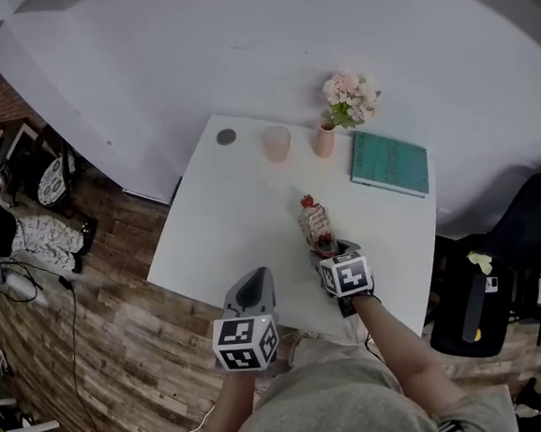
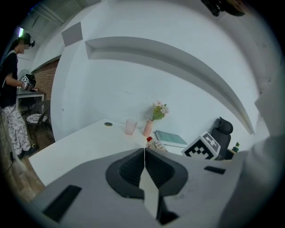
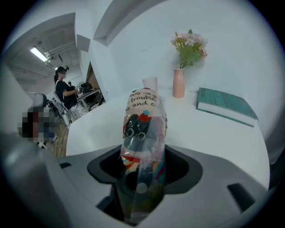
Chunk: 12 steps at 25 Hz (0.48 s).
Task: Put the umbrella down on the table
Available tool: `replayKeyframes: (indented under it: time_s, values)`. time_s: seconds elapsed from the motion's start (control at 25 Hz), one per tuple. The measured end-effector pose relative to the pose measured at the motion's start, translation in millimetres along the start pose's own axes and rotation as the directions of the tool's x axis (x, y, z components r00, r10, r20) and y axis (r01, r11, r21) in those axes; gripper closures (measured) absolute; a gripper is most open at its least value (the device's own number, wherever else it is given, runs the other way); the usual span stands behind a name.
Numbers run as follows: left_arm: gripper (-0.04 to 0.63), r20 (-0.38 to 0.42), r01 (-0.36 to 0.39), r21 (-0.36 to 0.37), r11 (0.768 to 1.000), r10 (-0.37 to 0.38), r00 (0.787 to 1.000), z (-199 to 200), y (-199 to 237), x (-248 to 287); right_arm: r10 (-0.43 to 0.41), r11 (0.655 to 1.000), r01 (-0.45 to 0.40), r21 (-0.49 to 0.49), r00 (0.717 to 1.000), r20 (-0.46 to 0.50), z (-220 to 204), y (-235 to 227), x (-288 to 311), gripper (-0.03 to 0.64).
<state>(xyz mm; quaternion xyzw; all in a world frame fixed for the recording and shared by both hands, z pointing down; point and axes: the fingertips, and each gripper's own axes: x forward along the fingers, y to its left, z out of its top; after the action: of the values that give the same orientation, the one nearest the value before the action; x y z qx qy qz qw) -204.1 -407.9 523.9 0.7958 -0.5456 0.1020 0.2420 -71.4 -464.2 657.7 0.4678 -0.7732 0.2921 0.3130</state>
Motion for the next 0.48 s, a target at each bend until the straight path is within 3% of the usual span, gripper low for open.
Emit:
replayKeyframes:
  time_s: [0.2, 0.48]
  values:
    - [0.588, -0.010, 0.006, 0.003, 1.000, -0.006, 1.000, 1, 1, 8, 0.003, 1.000, -0.003, 0.000, 0.999, -0.037, -14, -10, 27, 0.356]
    - [0.588, -0.013, 0.017, -0.008, 1.000, -0.017, 1.000, -1, -3, 15, -0.039, 0.999, 0.039, -0.005, 0.994, -0.099, -9, -11, 21, 0.354]
